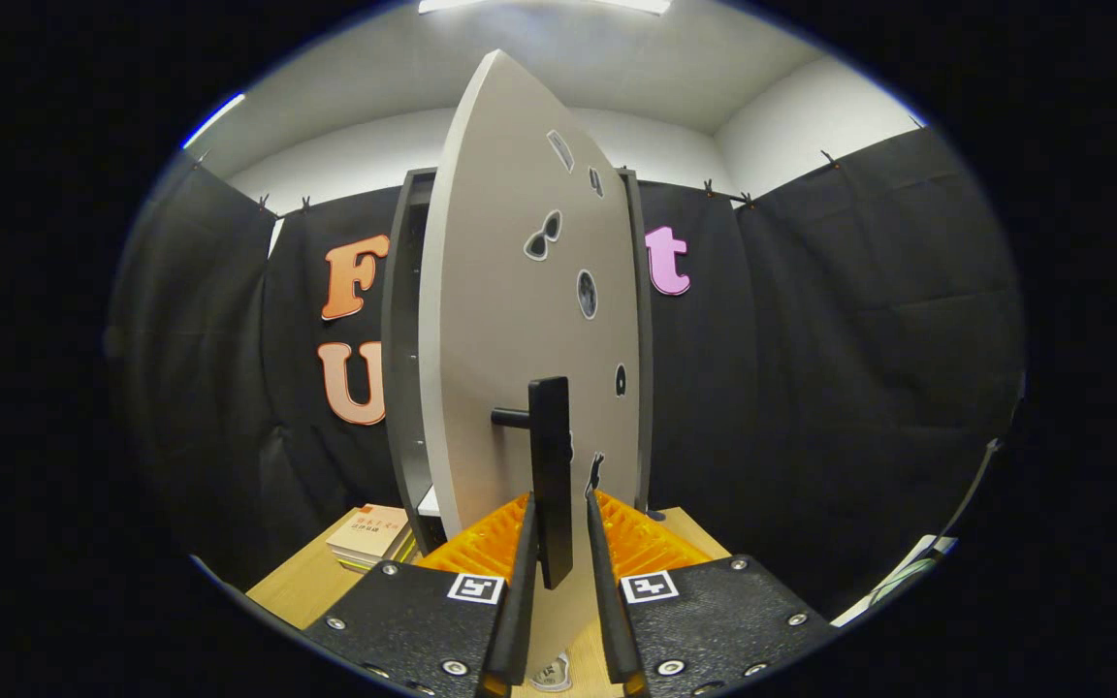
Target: Open the shoe cabinet door, grab the shoes and put them into the shoe cabinet, then close the shoe cabinet door.
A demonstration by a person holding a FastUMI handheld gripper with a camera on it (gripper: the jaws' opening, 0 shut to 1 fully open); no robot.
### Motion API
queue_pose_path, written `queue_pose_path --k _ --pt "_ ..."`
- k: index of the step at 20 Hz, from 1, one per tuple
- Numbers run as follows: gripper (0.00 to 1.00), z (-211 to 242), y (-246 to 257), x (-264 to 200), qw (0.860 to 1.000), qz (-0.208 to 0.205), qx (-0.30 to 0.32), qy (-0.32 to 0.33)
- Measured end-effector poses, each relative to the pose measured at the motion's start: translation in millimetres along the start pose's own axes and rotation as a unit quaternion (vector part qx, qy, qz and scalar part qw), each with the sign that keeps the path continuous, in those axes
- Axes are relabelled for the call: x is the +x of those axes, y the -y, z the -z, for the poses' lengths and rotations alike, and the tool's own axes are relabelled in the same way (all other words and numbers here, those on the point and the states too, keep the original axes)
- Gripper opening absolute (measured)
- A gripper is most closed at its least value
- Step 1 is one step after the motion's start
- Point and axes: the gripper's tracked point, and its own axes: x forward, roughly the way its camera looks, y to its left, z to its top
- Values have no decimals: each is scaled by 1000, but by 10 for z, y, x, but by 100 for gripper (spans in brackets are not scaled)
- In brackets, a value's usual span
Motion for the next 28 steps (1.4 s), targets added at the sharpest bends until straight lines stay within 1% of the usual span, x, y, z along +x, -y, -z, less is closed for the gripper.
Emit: queue_pose_path --k 7,13,17,19,24,28 --pt "30 12 264 -68 1000 13 -3 -3" --pt "36 2 481 -76 999 36 4 0" --pt "50 12 666 -113 999 53 8 1" --pt "56 7 721 -128 999 53 11 1" --pt "61 -15 818 -142 999 50 19 2" --pt "62 -5 813 -124 999 47 19 2"
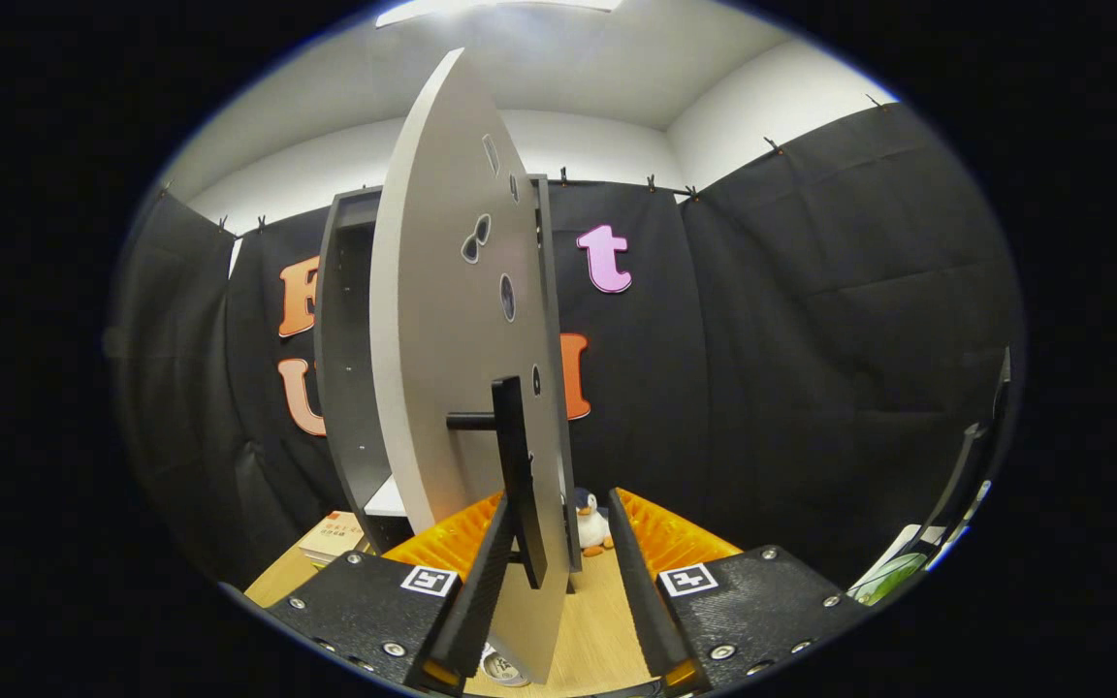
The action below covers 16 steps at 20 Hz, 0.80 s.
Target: Open the shoe cabinet door, grab the shoes and put them into the shoe cabinet, then close the shoe cabinet door.
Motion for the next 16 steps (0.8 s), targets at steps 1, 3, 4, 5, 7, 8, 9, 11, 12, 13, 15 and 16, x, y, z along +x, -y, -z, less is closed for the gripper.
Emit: queue_pose_path --k 1,3,4,5,7,8,9,11,12,13,15,16 --pt "62 -14 -7 -7 1000 0 -2 0" --pt "62 -22 16 -29 1000 1 -6 3" --pt "62 -29 46 -36 1000 2 -7 4" --pt "61 -34 70 -53 1000 3 -8 4" --pt "62 -46 145 -101 1000 6 -11 7" --pt "61 -45 178 -130 1000 6 -10 8" --pt "61 -53 206 -158 1000 6 -10 10" --pt "61 -34 256 -191 1000 10 -12 5" --pt "61 -27 273 -201 1000 13 -15 4" --pt "62 -39 283 -221 1000 14 -15 3" --pt "61 -56 348 -264 999 25 -20 4" --pt "59 -76 370 -284 999 30 -21 4"
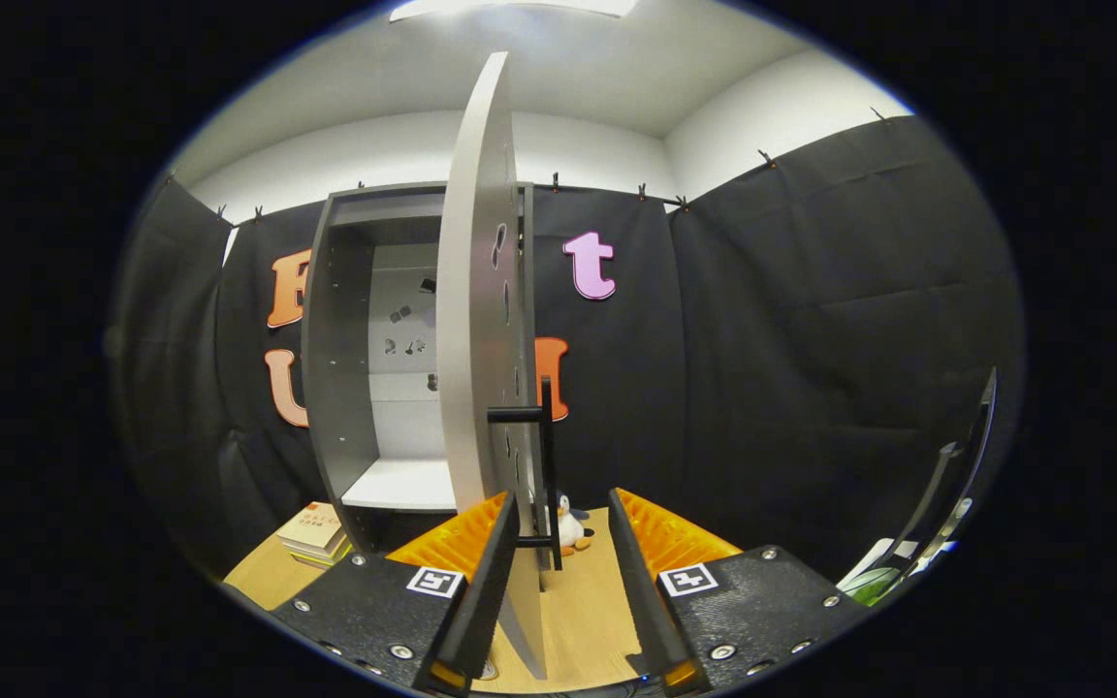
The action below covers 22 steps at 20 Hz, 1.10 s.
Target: Open the shoe cabinet door, grab the shoes and put them into the shoe cabinet, then close the shoe cabinet door.
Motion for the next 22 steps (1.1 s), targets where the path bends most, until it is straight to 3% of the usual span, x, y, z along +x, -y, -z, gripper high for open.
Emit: queue_pose_path --k 6,22 --pt "57 -83 241 -67 999 37 -5 1" --pt "57 -131 -378 -61 1000 -15 -16 -8"
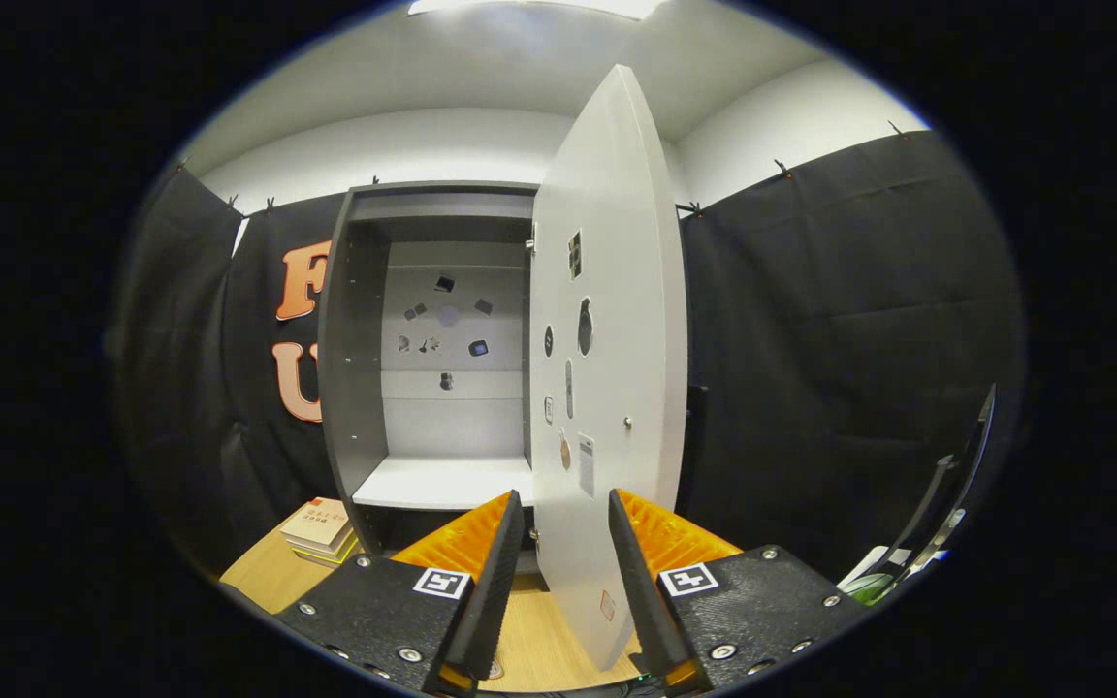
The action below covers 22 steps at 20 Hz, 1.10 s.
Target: Open the shoe cabinet door, grab the shoes and put them into the shoe cabinet, then close the shoe cabinet door.
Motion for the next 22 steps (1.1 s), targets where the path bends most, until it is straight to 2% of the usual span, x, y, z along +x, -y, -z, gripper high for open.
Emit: queue_pose_path --k 5,11,17,22 --pt "57 22 -263 10 1000 -22 6 -4" --pt "57 330 -776 49 998 -63 -4 -30" --pt "58 949 -1234 163 992 -95 -13 -86" --pt "58 1655 -1397 250 983 -106 3 -153"
